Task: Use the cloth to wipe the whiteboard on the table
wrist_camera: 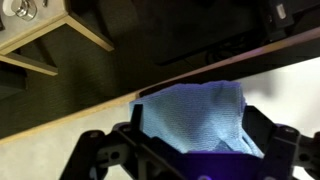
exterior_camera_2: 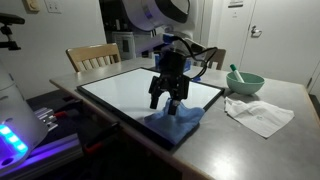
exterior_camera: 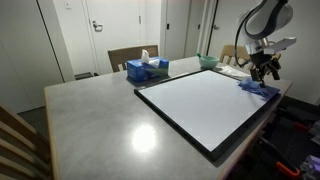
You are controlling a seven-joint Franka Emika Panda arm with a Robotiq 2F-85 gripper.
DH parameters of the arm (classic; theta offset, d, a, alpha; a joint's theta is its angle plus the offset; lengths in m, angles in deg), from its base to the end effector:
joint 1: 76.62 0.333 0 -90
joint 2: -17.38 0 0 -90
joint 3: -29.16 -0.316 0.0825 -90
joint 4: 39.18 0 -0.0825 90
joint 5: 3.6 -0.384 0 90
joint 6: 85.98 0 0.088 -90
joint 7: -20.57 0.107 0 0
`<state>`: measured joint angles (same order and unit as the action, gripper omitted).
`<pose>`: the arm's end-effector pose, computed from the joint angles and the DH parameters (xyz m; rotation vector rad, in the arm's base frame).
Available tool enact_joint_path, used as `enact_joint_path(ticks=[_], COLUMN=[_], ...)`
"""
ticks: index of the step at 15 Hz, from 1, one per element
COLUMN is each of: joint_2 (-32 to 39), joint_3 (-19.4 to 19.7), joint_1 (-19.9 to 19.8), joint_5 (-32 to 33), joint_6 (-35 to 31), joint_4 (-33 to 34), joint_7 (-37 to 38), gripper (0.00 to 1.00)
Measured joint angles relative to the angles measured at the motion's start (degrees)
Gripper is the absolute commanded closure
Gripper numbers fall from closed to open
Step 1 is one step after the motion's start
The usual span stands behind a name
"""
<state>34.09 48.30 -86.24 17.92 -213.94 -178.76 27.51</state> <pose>0.3679 -0.2261 0.1668 2.7700 -0.4560 -0.7773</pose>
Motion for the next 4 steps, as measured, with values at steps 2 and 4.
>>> enact_joint_path(ticks=[2, 4], joint_2=[-2.08, -4.36], joint_3=[-0.05, -0.18], joint_1=[0.03, 0.15], joint_5=[0.03, 1.01], joint_6=[0.98, 1.04], joint_4=[-0.68, -1.84], joint_7=[1.58, 3.27], gripper=[0.0, 0.0])
